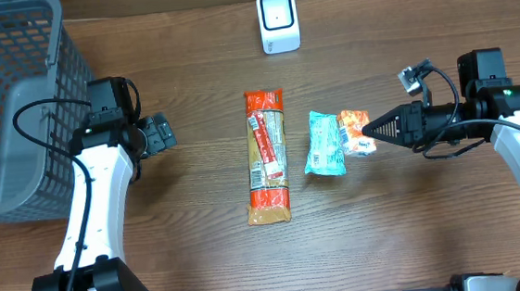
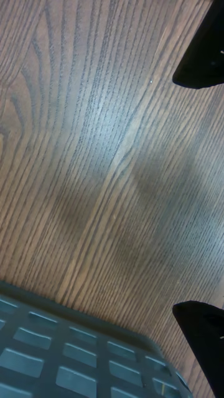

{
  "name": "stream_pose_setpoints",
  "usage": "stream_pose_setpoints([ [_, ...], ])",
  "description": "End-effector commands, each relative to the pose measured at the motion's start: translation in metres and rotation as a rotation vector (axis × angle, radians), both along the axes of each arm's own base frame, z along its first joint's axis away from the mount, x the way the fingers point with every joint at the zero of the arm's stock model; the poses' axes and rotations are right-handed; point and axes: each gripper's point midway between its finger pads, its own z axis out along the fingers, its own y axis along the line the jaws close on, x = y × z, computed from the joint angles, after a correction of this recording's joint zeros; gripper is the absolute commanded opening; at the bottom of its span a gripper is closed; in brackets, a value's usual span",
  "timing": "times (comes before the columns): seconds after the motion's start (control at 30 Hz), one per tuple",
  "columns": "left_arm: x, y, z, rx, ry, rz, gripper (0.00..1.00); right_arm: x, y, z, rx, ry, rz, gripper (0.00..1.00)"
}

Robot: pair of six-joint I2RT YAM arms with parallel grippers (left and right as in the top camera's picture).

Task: Scan the item barcode
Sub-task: 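Lift the orange packet and pull it rightward away from the teal pack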

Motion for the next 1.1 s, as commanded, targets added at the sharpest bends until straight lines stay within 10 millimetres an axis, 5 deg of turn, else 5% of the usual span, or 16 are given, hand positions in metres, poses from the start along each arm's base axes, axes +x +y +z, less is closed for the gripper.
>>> stream_pose_setpoints([
  [0.0,0.004,0.000,0.011,0.012,-0.028,-0.022,1.00,-0.009,0.010,0.043,0.206,-0.064,0.063,0.04],
  [0.33,0.004,0.000,0.011,0.012,-0.027,-0.022,1.00,-0.029,0.025,0.075,0.397,-0.017,0.144,0.04],
  [0.7,0.004,0.000,0.011,0.012,-0.027,-0.022,1.00,-0.039,0.033,0.078,0.398,0.000,0.176,0.04],
  [1.07,0.004,0.000,0.011,0.012,-0.027,-0.022,1.00,-0.073,0.032,0.122,0.391,-0.135,0.204,0.04],
])
